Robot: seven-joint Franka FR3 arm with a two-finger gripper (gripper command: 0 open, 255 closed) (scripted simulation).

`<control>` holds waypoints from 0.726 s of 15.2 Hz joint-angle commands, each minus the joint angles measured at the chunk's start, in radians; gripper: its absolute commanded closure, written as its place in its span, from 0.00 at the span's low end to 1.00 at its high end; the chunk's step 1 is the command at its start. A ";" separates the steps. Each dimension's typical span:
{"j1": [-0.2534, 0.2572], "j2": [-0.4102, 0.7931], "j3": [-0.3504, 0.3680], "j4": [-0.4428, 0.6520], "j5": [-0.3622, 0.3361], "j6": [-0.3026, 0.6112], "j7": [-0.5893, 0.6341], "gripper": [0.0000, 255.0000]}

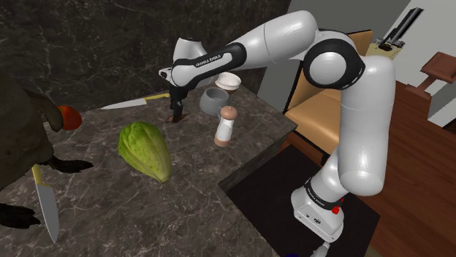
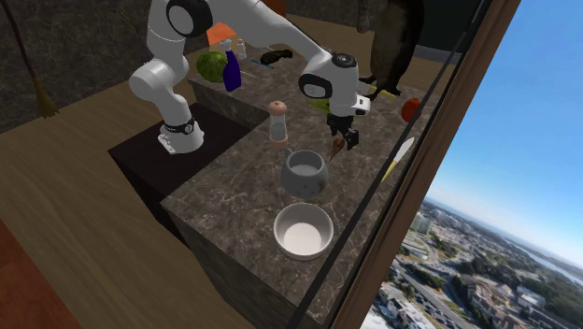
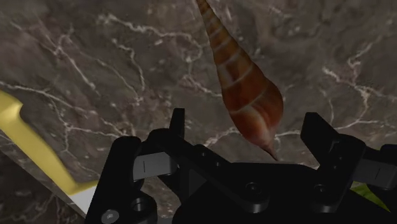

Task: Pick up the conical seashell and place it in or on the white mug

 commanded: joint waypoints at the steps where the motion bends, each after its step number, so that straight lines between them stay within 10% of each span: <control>1: 0.001 0.008 0.000 0.003 0.000 0.006 0.001 0.00; 7: 0.001 0.008 0.000 0.003 0.000 0.006 0.000 0.00; 8: 0.001 0.008 0.000 0.003 0.000 0.006 0.000 1.00; 11: 0.001 0.008 0.000 0.003 0.000 0.006 0.000 1.00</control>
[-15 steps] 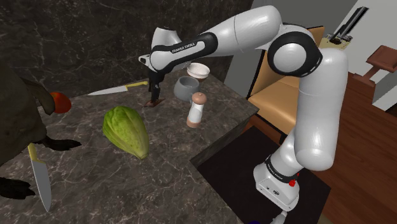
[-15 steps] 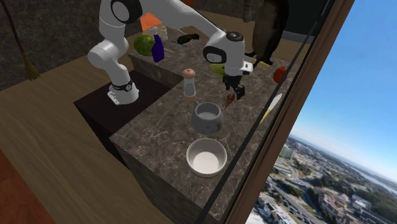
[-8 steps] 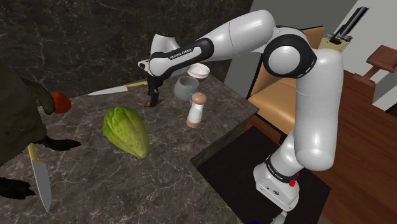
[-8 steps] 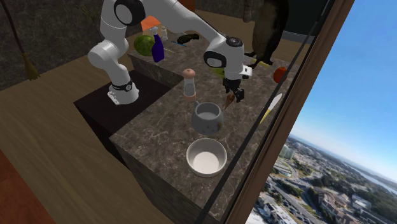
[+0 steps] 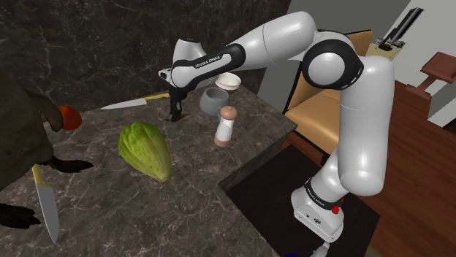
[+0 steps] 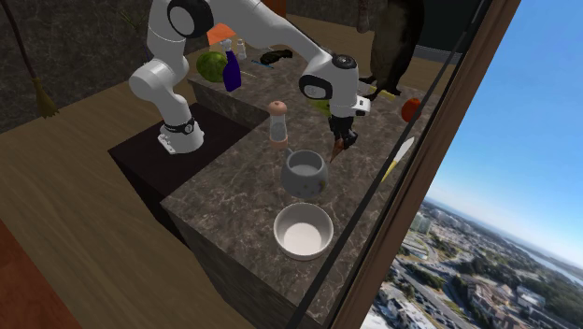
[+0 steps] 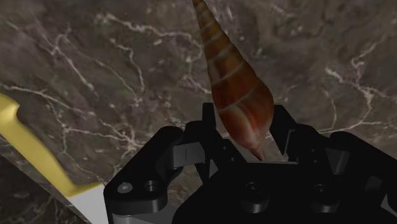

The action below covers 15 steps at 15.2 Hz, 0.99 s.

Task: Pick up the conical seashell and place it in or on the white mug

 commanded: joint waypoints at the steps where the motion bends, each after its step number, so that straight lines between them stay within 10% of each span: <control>1: 0.000 0.000 0.000 0.000 0.000 0.000 0.000 1.00; 15: 0.001 -0.063 -0.004 0.029 -0.008 -0.092 0.016 1.00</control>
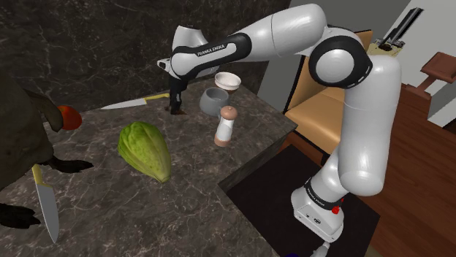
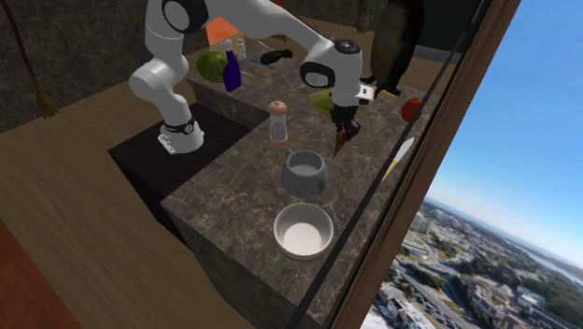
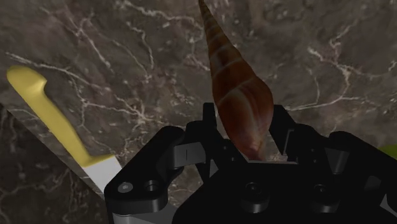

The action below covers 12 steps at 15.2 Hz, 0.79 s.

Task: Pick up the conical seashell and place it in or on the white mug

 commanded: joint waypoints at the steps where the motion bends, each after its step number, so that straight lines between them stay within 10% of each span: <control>1: 0.000 -0.021 0.000 -0.002 -0.001 -0.019 0.003 1.00; 12: 0.000 -0.079 -0.003 0.063 -0.010 -0.140 0.023 1.00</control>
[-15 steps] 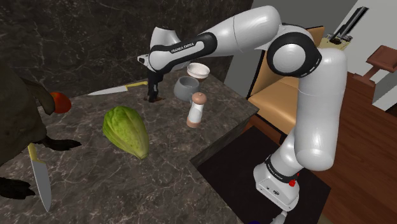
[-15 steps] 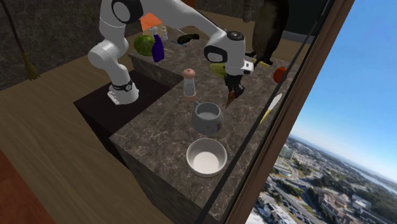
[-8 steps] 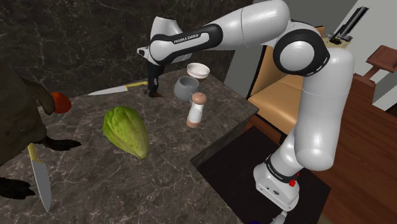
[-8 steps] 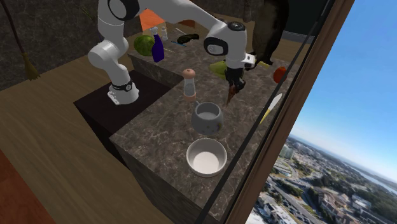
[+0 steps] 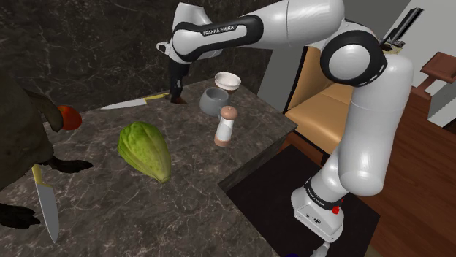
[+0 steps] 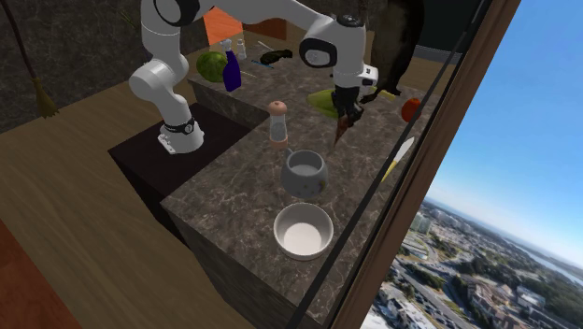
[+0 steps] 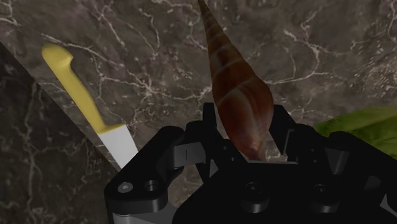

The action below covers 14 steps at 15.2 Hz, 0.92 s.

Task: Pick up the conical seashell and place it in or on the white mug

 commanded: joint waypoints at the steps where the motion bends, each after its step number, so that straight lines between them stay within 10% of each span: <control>1: 0.000 -0.006 0.000 0.018 -0.002 -0.024 0.004 1.00; 14: -0.027 -0.084 -0.012 0.045 0.001 -0.134 -0.019 1.00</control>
